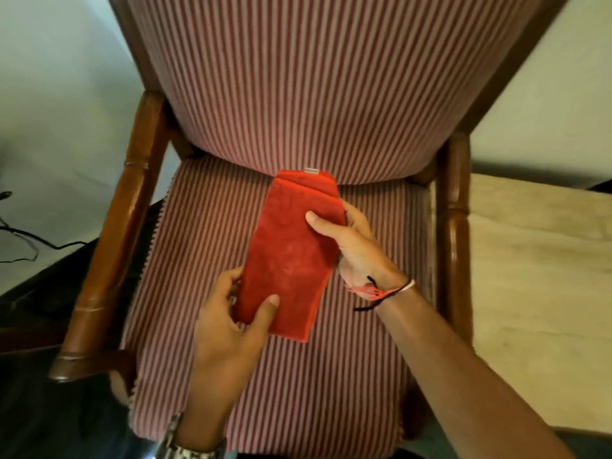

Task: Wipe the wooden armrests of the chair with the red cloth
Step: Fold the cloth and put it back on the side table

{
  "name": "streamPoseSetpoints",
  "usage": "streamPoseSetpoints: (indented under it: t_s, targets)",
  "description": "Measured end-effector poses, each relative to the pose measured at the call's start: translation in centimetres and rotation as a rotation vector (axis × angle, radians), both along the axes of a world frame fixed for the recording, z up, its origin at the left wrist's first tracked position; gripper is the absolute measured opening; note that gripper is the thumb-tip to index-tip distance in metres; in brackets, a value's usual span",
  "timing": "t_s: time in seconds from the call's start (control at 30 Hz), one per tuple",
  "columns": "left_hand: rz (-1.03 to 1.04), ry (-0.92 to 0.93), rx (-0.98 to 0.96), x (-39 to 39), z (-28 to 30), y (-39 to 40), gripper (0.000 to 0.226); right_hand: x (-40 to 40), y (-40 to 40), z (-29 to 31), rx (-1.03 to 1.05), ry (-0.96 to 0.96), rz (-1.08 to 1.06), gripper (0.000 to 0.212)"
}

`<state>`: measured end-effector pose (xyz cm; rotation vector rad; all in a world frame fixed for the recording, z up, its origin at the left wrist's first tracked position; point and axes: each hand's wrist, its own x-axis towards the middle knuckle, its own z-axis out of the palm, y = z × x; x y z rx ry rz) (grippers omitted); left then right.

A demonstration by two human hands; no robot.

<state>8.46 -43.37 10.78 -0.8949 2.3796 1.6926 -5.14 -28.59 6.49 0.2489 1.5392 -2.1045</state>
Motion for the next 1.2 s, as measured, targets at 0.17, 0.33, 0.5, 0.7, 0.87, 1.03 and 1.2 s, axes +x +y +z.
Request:
streamPoseSetpoints:
  t_s: [0.17,0.33,0.5,0.7,0.87,1.03,1.2]
  targets:
    - [0.014,0.017,0.169,0.2,-0.4,13.5,0.029,0.0,12.9,2.1,0.153,0.044,-0.079,0.03]
    - [-0.026,0.04,0.27,-0.1,-1.3,24.6,0.036,-0.2,23.9,2.0,0.248,0.062,-0.097,0.026]
    - [-0.092,-0.021,0.289,-0.5,-3.6,33.3,0.045,-0.2,32.5,-0.7,0.331,0.041,-0.147,0.036]
    - [-0.243,-0.211,-0.044,-1.9,-10.4,38.9,0.052,-1.2,37.2,-7.8,0.534,-0.057,-0.017,0.039]
    - [-0.453,-0.319,-0.2,-2.1,-15.8,41.4,0.076,-1.3,39.0,-12.4,0.719,-0.134,0.234,0.046]
    - [-0.936,-0.379,-0.557,-0.6,-18.6,40.8,0.091,3.8,40.0,-14.6,1.274,0.269,0.266,0.084]
    - [-1.045,-0.335,-0.822,-0.9,-19.5,40.6,0.09,10.4,38.4,-15.7,1.353,0.364,0.384,0.058]
